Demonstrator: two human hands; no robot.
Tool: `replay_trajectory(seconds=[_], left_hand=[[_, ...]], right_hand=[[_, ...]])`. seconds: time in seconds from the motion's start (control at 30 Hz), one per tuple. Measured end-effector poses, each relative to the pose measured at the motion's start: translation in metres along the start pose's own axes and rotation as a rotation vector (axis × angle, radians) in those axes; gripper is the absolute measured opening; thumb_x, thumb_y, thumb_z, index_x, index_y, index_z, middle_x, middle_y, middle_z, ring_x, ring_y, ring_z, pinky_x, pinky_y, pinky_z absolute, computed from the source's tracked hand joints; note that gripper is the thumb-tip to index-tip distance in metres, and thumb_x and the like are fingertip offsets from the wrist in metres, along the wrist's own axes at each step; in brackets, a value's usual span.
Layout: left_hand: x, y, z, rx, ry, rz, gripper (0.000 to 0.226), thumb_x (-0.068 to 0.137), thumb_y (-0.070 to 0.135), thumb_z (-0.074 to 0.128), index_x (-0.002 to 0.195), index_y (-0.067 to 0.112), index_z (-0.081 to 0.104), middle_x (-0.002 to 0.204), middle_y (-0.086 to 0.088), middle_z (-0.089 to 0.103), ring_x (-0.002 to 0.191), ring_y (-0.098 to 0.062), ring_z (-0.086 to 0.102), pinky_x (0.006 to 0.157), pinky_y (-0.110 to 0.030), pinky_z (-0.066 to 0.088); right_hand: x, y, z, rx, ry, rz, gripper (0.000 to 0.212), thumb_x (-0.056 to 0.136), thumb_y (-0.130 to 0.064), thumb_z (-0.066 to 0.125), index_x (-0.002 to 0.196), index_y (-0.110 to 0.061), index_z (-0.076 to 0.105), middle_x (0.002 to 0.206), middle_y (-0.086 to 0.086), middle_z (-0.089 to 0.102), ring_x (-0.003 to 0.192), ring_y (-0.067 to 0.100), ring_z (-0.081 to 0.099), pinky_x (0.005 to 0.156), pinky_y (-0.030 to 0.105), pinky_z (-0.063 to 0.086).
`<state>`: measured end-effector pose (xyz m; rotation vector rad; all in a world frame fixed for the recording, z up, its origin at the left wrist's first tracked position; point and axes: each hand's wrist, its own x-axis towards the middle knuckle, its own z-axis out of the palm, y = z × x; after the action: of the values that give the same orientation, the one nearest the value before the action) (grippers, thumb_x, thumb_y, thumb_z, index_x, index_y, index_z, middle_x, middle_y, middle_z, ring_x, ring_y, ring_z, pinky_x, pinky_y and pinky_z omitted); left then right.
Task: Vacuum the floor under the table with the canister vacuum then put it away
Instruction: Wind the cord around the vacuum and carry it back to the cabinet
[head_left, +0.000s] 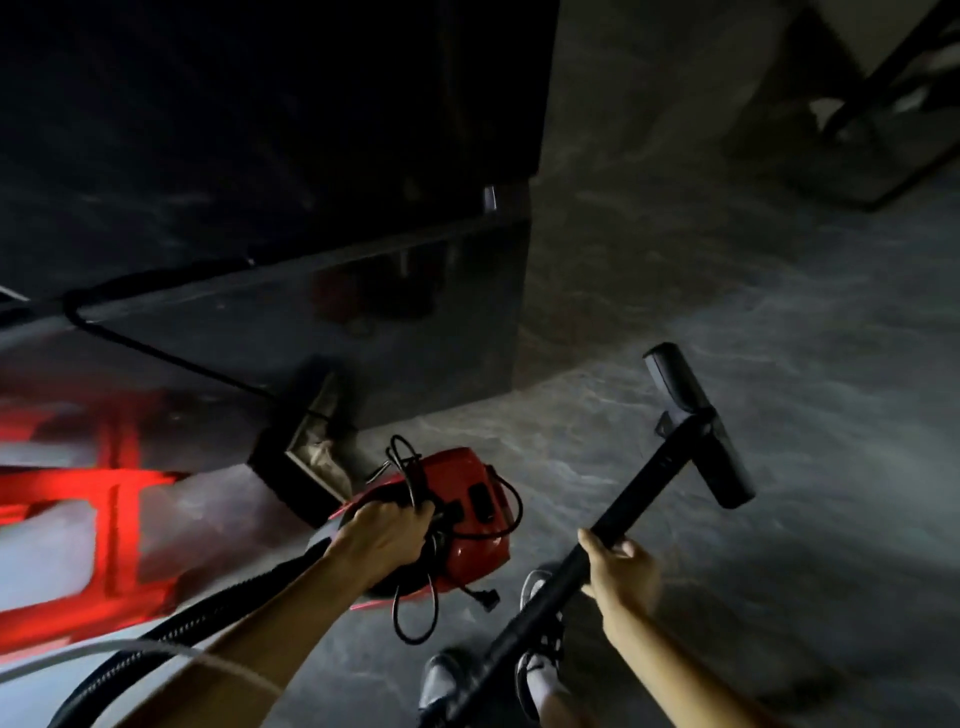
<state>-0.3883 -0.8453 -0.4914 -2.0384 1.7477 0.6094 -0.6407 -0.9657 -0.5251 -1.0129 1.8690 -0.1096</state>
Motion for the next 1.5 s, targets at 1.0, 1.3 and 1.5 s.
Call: replay_trajectory(seconds=[1.0,1.3,1.5], left_hand=[[0.226,-0.056,0.243,0.212,0.243,0.017,0.047,0.058,0.027,0.086,0.089,0.002,0.061,0.049,-0.013,0.055,0.029,-0.025,0.052,0.029,-0.027,0.043],[0.213,-0.055,0.238,0.153,0.187,-0.068,0.049,0.071,0.031,0.077,0.11,0.006,0.061,0.07,-0.014,0.066,0.048,-0.031,0.064,0.036,-0.033,0.05],[0.177,-0.036,0.184,-0.049,0.149,-0.094,0.04,0.079,0.032,0.069,0.112,0.011,0.059,0.092,-0.011,0.067,0.069,-0.029,0.069,0.05,-0.037,0.055]], right_hand=[[0.265,0.156,0.262,-0.1,-0.014,0.186,0.036,0.073,-0.041,0.08,0.09,-0.012,0.066,0.087,0.008,0.072,0.084,0.029,0.071,0.074,0.046,0.06],[0.26,0.137,0.254,-0.122,-0.28,0.375,0.034,0.091,-0.015,0.056,0.119,0.005,0.059,0.075,0.01,0.059,0.077,0.027,0.066,0.077,0.037,0.06],[0.202,0.074,0.208,-0.395,-0.144,-0.097,0.044,0.093,-0.03,0.057,0.132,-0.01,0.05,0.129,0.007,0.061,0.118,0.026,0.06,0.097,0.032,0.047]])
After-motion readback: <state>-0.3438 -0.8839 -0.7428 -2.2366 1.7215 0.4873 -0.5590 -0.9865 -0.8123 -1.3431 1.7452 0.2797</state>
